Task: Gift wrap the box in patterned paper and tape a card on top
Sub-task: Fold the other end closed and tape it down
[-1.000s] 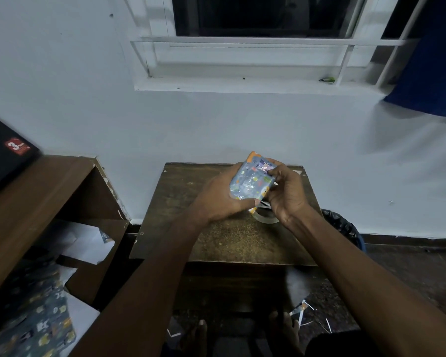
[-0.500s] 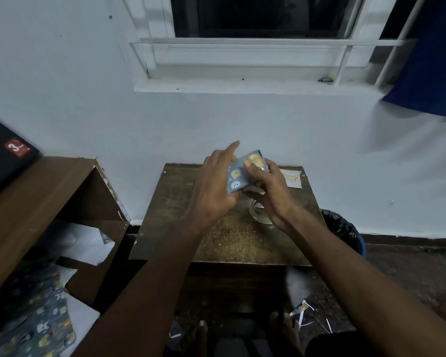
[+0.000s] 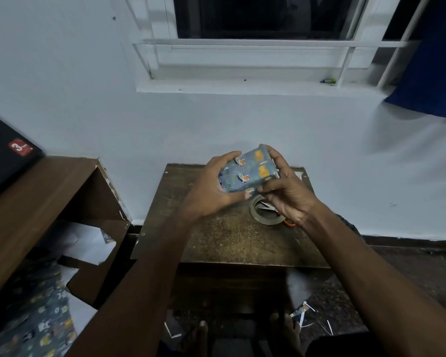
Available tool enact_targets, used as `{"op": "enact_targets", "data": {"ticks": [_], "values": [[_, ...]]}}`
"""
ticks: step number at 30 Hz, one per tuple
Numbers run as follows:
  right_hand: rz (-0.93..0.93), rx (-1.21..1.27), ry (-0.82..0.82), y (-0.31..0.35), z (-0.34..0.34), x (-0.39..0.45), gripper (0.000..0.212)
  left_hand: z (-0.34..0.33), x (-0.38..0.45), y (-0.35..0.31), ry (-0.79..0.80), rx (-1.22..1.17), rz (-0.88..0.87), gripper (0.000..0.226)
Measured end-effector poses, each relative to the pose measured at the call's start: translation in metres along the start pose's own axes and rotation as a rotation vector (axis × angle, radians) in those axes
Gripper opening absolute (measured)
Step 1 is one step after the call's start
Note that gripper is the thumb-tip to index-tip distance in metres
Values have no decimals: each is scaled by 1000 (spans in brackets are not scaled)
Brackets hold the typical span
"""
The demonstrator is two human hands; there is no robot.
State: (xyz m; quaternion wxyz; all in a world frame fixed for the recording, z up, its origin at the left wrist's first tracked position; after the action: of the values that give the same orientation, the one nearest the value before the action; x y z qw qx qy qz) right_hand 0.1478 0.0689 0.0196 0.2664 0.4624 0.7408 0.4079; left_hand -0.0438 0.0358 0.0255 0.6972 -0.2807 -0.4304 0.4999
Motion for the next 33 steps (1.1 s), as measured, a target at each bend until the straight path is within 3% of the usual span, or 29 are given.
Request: {"op": "enact_targets", "data": {"ticks": [4,8,13,23,26,29,33], "values": [[7,-84,8,4,-1,-3,71,3,0,3,-134,254,-98,89],[45,-209,-99,2,0,-2,61,0,0,2,-153,406,-135,88],[87,-225,-192,-5,-2,1,60,-4,0,1,-161,469,-171,87],[115,-238,-191,-4,-2,0,53,1,3,8,-151,465,-153,89],[138,-278,-132,-4,-1,-2,41,6,2,13,-151,193,-23,72],[144,-312,-80,-10,0,-3,37,9,1,14,-170,-155,269,43],[281,-632,-128,-17,-3,-1,27,15,1,24,-193,-273,627,49]]}}
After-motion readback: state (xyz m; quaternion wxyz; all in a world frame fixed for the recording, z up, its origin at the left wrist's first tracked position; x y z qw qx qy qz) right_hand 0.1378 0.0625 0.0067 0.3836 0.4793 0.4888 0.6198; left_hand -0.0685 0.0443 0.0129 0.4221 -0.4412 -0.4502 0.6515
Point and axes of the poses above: each hand's wrist, its own x-axis towards the middle knuckle, its own z-axis out of the back of the hand, y = z × x, the point moved 3 cm from there along x, towards the middle knuckle, and after that the axes turned 2 degrees about x, right-handed, at the moved point
